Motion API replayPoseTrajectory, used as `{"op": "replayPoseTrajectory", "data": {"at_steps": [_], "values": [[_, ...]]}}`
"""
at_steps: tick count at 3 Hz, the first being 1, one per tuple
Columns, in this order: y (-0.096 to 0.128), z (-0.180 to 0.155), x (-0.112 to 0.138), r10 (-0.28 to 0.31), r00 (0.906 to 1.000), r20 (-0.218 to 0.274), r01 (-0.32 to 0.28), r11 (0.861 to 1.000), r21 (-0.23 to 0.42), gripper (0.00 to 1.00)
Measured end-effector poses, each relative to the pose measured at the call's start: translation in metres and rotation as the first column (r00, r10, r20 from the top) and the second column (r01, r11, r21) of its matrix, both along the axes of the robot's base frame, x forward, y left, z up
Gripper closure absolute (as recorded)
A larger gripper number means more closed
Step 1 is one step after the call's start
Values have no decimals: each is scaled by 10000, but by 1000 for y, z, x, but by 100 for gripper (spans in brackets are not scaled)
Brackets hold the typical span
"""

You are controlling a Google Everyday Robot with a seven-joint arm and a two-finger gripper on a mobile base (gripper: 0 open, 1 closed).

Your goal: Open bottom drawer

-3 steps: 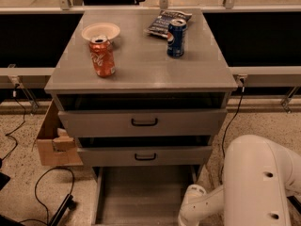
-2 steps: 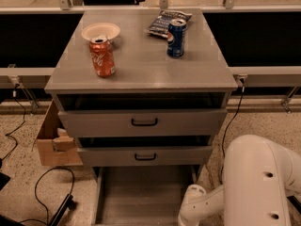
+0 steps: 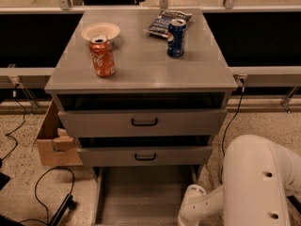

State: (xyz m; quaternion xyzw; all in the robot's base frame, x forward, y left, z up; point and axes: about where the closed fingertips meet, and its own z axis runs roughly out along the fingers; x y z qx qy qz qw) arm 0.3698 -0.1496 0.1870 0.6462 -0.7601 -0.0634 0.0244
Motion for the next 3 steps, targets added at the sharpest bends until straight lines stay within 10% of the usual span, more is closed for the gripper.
{"op": "replayPoseTrajectory", "data": {"at_steps": [3], "values": [[0,0,-1,2,10000,-19,-2,10000,1,0]]}}
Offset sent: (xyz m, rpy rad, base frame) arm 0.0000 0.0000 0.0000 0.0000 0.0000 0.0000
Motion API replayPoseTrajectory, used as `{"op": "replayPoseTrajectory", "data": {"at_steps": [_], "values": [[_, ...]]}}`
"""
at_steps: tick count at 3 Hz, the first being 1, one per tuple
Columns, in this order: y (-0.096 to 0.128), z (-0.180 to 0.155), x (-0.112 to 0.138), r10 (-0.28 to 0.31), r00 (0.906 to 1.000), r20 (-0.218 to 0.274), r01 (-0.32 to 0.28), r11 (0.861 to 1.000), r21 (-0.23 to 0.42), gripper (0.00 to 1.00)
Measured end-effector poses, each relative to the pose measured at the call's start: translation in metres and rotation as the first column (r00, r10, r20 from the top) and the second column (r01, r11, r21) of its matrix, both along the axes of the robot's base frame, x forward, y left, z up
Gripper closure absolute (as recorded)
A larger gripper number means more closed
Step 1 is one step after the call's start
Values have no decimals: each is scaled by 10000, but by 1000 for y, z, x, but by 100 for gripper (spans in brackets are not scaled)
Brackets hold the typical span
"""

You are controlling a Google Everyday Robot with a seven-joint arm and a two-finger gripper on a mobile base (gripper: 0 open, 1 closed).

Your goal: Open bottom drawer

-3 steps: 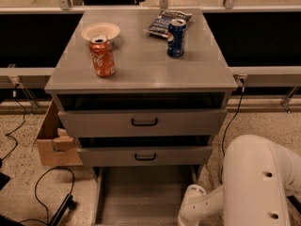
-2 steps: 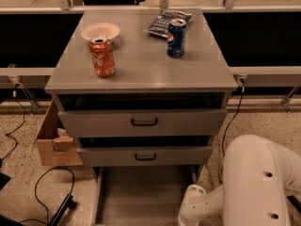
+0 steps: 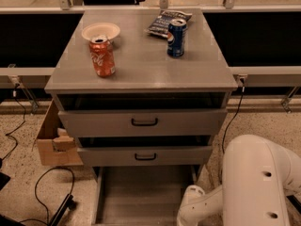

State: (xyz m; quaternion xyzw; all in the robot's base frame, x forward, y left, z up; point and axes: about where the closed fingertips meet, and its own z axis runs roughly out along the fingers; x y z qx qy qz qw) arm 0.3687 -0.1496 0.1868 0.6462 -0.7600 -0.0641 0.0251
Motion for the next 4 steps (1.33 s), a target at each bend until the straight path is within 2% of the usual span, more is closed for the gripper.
{"op": "replayPoseTrajectory", "data": {"at_steps": [1,2,3,4], "values": [[0,0,0,0,10000,0,0,10000,0,0],[-4,-6,-14,-467,9982,-369,466,9989,-31,18],[-7,4,-61,-1398,9852,-988,1394,9902,-107,41],[-6,5,-61,-1507,9828,-1064,1502,9886,-130,64]]}}
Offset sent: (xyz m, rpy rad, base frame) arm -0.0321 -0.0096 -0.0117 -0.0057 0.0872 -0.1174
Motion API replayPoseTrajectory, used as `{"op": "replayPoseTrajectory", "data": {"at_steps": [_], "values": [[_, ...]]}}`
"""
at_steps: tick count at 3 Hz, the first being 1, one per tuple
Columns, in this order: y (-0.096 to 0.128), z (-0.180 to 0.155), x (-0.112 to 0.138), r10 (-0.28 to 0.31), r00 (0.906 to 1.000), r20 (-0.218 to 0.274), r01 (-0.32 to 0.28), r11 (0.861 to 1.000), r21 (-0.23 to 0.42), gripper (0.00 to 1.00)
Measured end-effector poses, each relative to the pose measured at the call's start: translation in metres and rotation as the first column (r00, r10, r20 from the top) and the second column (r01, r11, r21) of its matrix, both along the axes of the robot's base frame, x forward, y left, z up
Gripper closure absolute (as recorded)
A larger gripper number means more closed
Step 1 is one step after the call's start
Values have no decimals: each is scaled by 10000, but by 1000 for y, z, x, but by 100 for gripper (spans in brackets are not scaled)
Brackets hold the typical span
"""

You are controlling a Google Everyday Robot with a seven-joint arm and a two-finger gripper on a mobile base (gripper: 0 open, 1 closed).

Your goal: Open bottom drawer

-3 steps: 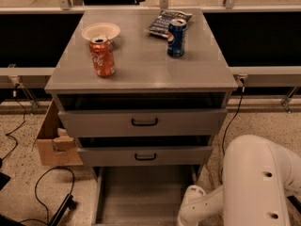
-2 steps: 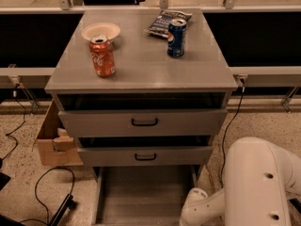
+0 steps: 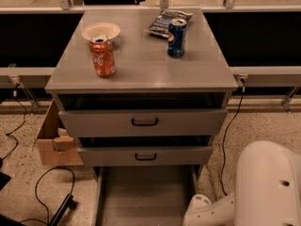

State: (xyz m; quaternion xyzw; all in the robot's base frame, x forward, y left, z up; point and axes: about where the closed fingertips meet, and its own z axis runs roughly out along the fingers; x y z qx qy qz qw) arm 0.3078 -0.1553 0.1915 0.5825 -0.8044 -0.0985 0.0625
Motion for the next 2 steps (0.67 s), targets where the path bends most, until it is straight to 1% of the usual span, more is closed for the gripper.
{"op": "replayPoseTrajectory", "data": {"at_steps": [1,2], "values": [[1,0,6,1,10000,0,-1,10000,0,95],[1,0,7,1,10000,0,-1,10000,0,100]]}}
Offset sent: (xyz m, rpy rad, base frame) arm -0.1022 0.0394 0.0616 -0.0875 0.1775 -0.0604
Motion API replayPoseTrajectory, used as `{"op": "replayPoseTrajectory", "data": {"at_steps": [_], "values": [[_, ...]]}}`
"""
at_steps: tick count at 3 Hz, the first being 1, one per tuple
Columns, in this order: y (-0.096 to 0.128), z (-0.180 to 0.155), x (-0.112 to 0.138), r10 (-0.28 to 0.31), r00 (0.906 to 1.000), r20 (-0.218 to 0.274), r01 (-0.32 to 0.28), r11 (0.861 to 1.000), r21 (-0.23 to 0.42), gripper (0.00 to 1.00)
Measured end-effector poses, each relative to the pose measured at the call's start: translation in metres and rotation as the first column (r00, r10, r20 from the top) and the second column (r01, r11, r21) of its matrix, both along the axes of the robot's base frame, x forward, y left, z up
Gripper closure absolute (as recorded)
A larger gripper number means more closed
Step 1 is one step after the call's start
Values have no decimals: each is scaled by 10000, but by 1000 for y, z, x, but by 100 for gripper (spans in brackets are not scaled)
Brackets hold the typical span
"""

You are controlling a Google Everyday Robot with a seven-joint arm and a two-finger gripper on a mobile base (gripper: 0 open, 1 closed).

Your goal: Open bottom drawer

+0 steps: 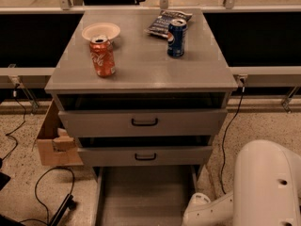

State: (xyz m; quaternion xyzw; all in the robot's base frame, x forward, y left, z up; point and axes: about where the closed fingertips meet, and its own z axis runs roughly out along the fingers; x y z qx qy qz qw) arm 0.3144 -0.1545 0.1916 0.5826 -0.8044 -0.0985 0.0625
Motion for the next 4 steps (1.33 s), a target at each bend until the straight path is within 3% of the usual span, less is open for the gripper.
{"op": "replayPoseTrajectory", "data": {"at_steps": [1,4], "values": [[0,0,1,0,10000,0,0,10000,0,82],[1,0,7,0,10000,-1,0,10000,1,13]]}}
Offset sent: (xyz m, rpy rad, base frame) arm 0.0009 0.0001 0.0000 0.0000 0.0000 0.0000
